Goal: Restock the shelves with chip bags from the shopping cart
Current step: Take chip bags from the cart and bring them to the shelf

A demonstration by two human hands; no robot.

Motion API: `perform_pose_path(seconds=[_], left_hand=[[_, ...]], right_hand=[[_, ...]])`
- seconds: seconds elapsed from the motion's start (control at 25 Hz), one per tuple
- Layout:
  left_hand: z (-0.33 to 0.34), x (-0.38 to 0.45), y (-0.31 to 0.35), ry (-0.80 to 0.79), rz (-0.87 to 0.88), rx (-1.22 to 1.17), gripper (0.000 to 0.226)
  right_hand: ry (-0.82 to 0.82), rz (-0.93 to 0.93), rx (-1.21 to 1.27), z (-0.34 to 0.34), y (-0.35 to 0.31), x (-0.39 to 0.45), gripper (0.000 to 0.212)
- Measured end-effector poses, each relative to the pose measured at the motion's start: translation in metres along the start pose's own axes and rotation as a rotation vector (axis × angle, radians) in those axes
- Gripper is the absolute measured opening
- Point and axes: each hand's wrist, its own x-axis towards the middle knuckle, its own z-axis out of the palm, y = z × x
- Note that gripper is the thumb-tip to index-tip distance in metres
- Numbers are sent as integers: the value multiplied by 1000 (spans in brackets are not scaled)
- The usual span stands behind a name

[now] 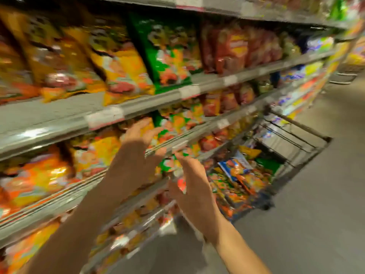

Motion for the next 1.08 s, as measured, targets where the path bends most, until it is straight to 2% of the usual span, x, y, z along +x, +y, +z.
perform_pose_path(seconds=[0.08, 0.2, 0.32, 0.52, 0.6, 0.76, 0.84, 1.08], left_hand=[[63, 24, 20, -107, 40, -77, 52], [150, 56, 34, -278, 1, -185, 48], [237, 87, 32, -404, 38, -216, 45], [376, 157, 15, -716, 22, -239, 42], [427, 178, 3, -811, -59, -254, 38], [496, 201, -24, -1075, -235, -249, 40], [527, 207, -43, -1193, -304, -246, 48], [581, 207, -81, -1249, -428, -76, 50]], right_hand=[[-54, 154, -72, -35, 61, -16, 61], [-98, 368, -166, -75, 138, -38, 63], [-107, 583, -173, -97, 194, -52, 65], [-108, 848, -183, -119, 279, -38, 64], [-89, 946, -188, -124, 312, -22, 60], [-65, 1081, -128, -125, 369, 15, 55], [-15, 1178, -60, -120, 401, 34, 57], [-1, 1472, 215, -101, 498, 72, 66]])
